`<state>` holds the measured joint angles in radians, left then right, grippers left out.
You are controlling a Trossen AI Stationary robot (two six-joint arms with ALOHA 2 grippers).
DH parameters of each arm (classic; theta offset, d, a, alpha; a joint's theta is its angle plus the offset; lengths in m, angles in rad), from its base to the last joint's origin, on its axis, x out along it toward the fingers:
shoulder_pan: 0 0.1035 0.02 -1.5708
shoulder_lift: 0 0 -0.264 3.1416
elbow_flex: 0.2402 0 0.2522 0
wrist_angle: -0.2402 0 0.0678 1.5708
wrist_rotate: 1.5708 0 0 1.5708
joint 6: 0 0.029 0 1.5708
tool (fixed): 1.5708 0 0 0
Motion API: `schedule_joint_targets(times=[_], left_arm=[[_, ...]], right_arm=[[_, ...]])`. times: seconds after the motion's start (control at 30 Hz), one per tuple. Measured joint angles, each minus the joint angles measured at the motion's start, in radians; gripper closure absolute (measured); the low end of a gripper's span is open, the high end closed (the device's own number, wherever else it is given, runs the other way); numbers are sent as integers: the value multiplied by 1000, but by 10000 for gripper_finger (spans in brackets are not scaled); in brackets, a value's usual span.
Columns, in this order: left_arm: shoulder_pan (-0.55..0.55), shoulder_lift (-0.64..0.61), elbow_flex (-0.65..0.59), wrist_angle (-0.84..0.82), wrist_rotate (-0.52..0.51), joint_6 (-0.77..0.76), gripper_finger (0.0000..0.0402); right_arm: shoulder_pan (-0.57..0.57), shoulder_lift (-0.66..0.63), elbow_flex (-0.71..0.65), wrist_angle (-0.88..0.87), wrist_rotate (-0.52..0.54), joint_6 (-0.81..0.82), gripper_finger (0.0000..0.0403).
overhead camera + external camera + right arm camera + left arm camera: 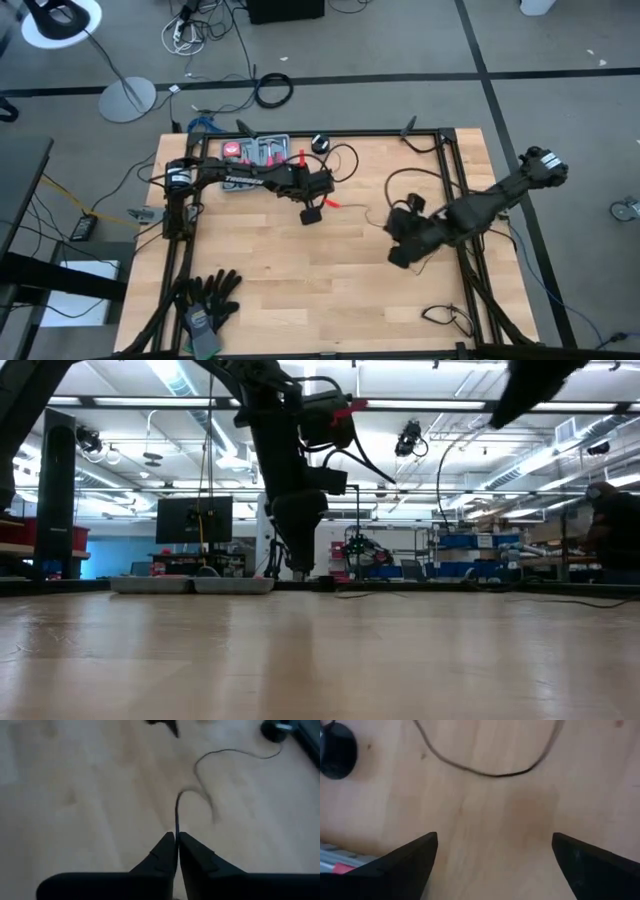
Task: Coil cords
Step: Uncoil the black wire from the spool
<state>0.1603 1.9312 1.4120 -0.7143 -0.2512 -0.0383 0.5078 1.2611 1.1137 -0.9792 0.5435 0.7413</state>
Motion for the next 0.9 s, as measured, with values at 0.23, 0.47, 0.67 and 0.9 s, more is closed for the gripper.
schedule_joint_targets(times=[0.23, 0.47, 0.67, 0.9], left_arm=[[-30, -28, -20, 30, -20, 16, 6], [-29, -213, -304, 316, 2, 0, 6], [-28, -415, -525, 529, 5, -73, 6], [-28, -494, -581, 618, 7, -80, 6]], right_arm=[[-130, 157, 0, 29, 13, -84, 348], [-169, 255, -64, 257, 19, -197, 309], [-241, 250, -272, 705, -55, -276, 295], [-438, 290, -389, 1100, -133, -385, 294]])
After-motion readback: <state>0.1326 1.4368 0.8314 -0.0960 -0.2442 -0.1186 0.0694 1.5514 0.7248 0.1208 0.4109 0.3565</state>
